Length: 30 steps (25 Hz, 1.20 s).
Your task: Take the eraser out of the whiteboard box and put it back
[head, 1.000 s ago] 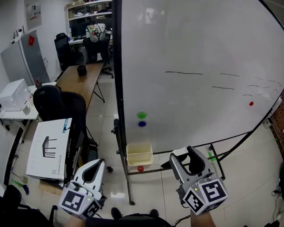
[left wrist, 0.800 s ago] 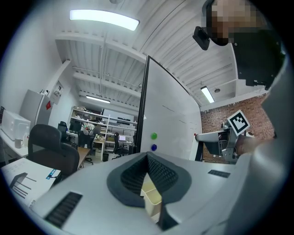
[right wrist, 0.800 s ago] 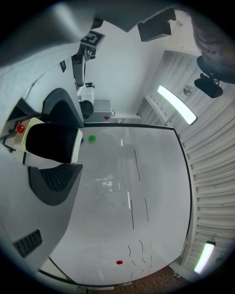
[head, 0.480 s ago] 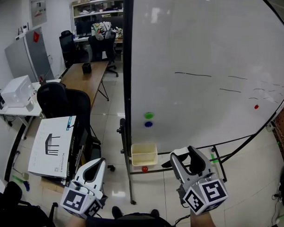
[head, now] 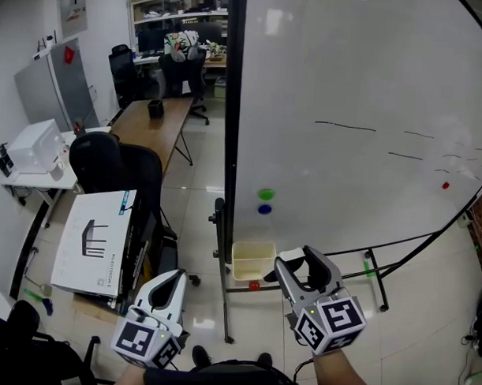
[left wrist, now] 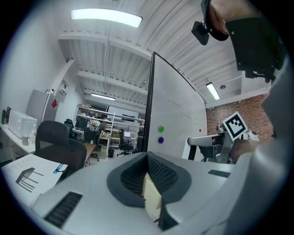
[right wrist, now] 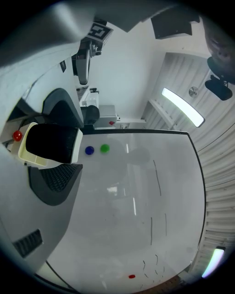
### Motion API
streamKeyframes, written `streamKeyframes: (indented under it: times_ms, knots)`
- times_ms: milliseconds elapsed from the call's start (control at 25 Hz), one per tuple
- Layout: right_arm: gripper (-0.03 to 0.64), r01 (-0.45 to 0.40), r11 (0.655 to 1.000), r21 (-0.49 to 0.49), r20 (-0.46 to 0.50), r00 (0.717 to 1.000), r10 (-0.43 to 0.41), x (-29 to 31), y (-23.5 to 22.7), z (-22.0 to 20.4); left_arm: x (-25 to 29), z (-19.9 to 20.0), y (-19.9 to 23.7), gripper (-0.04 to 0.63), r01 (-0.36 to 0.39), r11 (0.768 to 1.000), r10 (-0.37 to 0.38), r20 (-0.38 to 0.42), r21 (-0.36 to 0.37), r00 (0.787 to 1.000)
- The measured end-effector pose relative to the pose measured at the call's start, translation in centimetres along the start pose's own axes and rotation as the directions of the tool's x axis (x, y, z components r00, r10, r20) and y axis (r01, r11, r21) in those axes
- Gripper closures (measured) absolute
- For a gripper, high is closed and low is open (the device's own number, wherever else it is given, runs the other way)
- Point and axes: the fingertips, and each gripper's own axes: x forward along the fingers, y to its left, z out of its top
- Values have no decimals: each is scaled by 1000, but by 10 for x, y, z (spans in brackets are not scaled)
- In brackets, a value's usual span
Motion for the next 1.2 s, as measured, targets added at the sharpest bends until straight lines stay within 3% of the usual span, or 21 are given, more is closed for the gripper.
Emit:
streamKeyframes:
  times_ms: [400, 680, 1200]
  knots:
    - [342, -26, 1000, -3, -73, 997, 26, 57, 19, -75, -1, -29, 29, 574, -53, 998, 51, -46, -37, 998]
    - [342, 13, 1000, -19, -62, 998, -14, 74, 15, -93, -3, -41, 45, 574, -81, 995, 78, -73, -49, 994]
    - [342, 15, 996, -93, -190, 981, -32, 97, 34, -159, -1, -52, 60, 574, -90, 993, 83, -96, -71, 992]
